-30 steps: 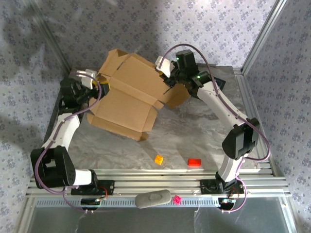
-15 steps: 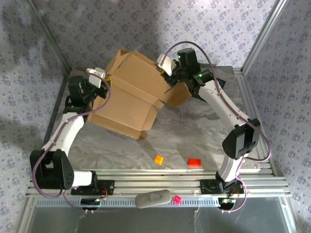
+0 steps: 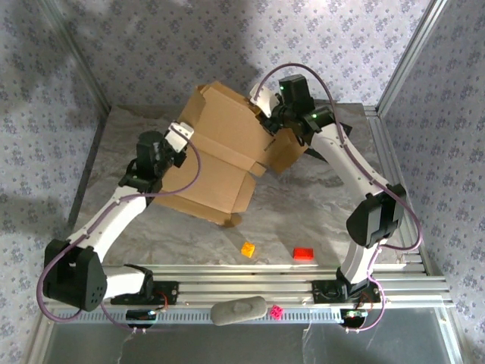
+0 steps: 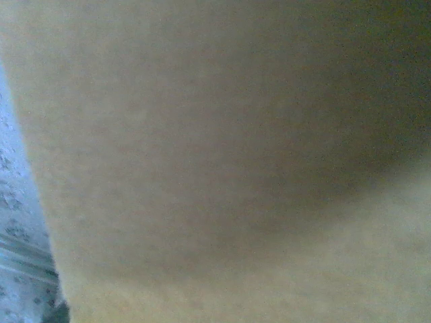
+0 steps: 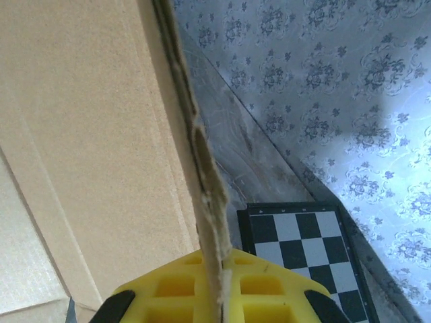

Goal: Fold the paper box

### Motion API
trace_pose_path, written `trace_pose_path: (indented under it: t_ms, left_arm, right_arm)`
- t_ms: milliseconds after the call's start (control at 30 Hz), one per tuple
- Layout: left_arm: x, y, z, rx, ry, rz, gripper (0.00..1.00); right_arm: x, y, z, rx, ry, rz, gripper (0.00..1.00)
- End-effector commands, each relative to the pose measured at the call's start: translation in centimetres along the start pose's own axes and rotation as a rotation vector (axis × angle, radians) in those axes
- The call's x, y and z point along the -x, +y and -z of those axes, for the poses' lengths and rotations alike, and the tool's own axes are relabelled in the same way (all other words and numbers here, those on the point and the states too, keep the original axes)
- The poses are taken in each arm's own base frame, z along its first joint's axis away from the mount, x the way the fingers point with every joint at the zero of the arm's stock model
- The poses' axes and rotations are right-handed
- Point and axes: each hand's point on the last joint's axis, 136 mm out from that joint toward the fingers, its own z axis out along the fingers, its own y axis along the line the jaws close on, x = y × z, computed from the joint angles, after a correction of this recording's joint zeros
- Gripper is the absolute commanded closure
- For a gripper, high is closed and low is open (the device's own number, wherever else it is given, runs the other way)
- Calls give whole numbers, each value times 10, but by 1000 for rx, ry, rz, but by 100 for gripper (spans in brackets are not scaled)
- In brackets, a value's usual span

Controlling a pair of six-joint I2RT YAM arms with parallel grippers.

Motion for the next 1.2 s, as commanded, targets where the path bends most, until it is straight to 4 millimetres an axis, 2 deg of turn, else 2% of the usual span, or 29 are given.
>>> trace_pose_path:
  t_ms: [0, 67, 167, 267, 400, 500, 567, 667, 767, 900, 1033, 1100, 1167]
  left_arm:
    - [-6, -1, 7, 29, 32, -42, 66]
    - [3, 1, 17, 24, 6, 22, 58]
    - [20, 14, 39, 42, -24, 238, 44]
    - [27, 11, 63, -9, -43, 434, 33]
    - [14, 8, 97, -16, -61, 653, 31]
    - [-2, 3, 121, -26, -37, 774, 29]
    - [-12, 9, 140, 15, -19, 849, 28]
    - [-19, 29, 162, 106, -3, 926, 27]
    - [-40, 52, 163, 213, 144, 1022, 31]
    - [-70, 83, 149, 294, 314, 1194, 38]
    - [-92, 116, 133, 466, 325, 1147, 42]
    - [-113, 129, 123, 547, 331, 1208, 46]
    - [-126, 137, 108, 552, 307, 1246, 50]
  right_arm:
    - [33, 7, 8, -3, -86, 14, 100]
    - [28, 4, 5, -55, -54, 57, 100]
    - [23, 4, -4, -140, 8, 172, 100]
    - [25, 1, -13, -212, 40, 246, 100]
    - [28, -1, -31, -273, 60, 298, 100]
    - [36, 0, -45, -309, 61, 341, 100]
    - [41, 4, -57, -317, 57, 376, 100]
    - [49, 7, -72, -353, 57, 430, 100]
    - [59, 11, -85, -390, 46, 474, 100]
    - [59, 23, -107, -428, 58, 548, 100]
    - [53, 39, -125, -448, 70, 637, 100]
    - [49, 47, -132, -445, 73, 667, 100]
    - [45, 50, -135, -457, 76, 683, 100]
